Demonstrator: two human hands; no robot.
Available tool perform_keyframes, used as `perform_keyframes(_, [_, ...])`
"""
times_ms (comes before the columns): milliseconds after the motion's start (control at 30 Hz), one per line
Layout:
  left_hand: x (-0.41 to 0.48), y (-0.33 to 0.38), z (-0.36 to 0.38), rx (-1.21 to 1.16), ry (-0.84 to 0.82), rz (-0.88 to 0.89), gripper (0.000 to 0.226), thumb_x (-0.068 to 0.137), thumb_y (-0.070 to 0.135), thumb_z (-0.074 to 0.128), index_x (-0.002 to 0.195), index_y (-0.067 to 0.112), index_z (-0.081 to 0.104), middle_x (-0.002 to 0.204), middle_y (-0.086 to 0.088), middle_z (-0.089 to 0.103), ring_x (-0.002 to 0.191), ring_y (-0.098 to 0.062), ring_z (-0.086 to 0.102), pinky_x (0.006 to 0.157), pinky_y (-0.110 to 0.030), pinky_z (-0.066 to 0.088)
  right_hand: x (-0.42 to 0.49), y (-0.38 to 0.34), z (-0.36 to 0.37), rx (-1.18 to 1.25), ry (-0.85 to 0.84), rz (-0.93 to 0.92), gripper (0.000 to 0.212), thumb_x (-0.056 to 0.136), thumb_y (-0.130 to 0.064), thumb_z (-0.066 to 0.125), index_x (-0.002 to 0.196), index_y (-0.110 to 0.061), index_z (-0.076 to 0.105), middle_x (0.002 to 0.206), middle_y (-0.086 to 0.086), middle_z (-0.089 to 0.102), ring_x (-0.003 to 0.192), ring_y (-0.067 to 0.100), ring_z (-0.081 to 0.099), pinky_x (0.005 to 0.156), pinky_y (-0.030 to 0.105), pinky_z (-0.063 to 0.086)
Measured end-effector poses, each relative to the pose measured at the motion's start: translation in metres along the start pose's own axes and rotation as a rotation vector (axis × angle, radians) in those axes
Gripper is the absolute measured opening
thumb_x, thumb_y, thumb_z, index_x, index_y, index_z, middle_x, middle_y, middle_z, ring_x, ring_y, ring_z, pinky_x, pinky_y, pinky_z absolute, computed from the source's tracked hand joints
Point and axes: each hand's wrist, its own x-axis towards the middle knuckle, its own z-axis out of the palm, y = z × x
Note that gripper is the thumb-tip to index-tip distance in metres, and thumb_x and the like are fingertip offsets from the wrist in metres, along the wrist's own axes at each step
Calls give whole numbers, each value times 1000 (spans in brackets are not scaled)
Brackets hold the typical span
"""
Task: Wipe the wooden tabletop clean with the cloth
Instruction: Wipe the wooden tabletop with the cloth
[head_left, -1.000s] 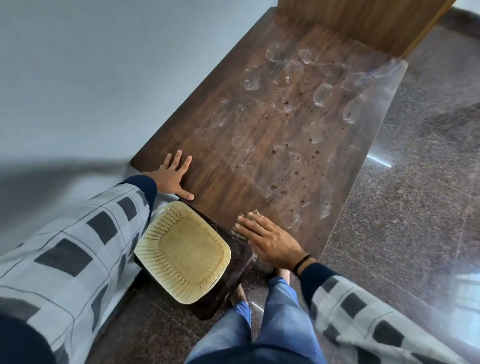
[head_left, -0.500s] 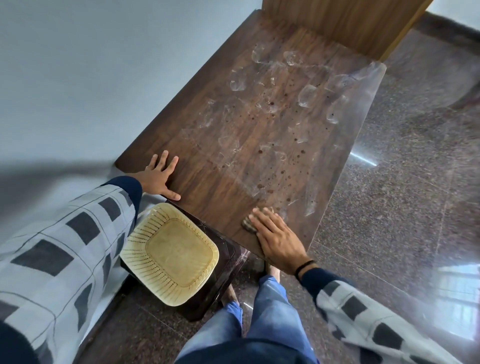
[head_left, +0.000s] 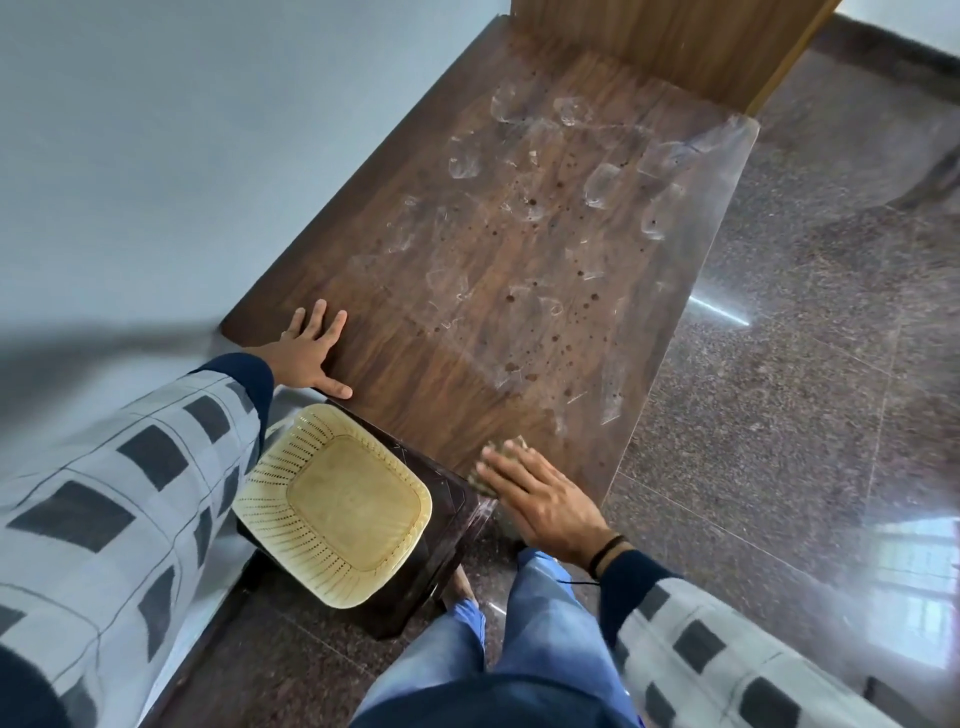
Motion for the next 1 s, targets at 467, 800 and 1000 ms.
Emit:
perform_keyframes(467, [-24,68,-10,33,90,-124,124,81,53,77,159,17,-12,163,-14,-27,148,-48,-17,117,-66,15,0,10,-7,-2,32,264,54,105,-28,38,158,-20,28,165,1,24,154,23,15,123,47,22])
perform_keyframes(800, [-42,199,69,-189,29,-156,153,61,74,79,154,16,-28,157,-17,-38,144,-52,-24,120,-59,4,-18,31,-15,-6,-114,13,53,108,-32,32,160,-24,23,167,-1,20,155,24,11,124,47,18])
perform_keyframes(1000, [-47,201,72,-247,60,-168,152,62,66,83,154,20,-28,156,-12,-41,144,-49,-27,120,-58,10,-12,83,-41,-9,-143,-5,52,109,-31,30,160,-24,22,167,-1,20,155,22,10,123,50,21])
